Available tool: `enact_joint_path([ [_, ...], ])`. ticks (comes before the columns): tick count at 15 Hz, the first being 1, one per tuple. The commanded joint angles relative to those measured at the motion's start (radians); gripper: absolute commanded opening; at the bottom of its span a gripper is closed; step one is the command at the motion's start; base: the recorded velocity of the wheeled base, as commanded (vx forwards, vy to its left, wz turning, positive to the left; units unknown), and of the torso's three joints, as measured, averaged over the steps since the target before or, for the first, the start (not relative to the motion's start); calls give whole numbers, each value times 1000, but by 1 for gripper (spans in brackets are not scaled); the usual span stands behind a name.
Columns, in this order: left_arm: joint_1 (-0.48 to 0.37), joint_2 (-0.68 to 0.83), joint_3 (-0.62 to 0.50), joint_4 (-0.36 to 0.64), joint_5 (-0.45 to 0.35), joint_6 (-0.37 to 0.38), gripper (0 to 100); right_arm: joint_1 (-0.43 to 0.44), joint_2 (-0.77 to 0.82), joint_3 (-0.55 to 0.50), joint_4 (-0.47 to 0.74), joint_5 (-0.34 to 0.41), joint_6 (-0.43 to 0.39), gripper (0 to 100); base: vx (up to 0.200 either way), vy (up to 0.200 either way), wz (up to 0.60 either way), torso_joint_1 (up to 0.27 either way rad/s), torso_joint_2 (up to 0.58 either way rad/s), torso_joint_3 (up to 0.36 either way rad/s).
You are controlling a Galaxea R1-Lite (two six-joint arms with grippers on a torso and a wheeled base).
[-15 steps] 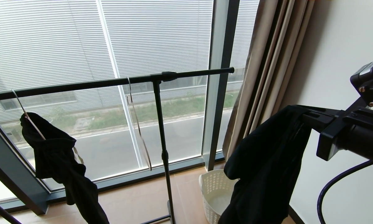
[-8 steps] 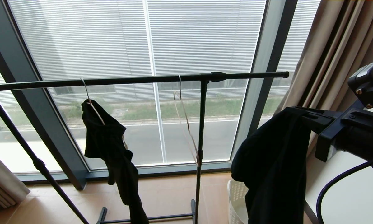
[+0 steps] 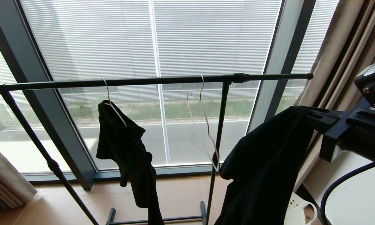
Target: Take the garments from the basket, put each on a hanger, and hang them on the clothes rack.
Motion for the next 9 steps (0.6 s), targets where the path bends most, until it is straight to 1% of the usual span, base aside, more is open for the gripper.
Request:
enact_joint_path([
  [1, 1, 0, 0, 0, -1, 0, 100, 0, 2, 1, 1, 0, 0, 0, -200, 0, 0, 7, 7, 2],
  [9, 1, 0, 0, 0, 1, 0, 100, 0, 2, 1, 1, 0, 0, 0, -200, 0, 0, 1, 3, 3],
])
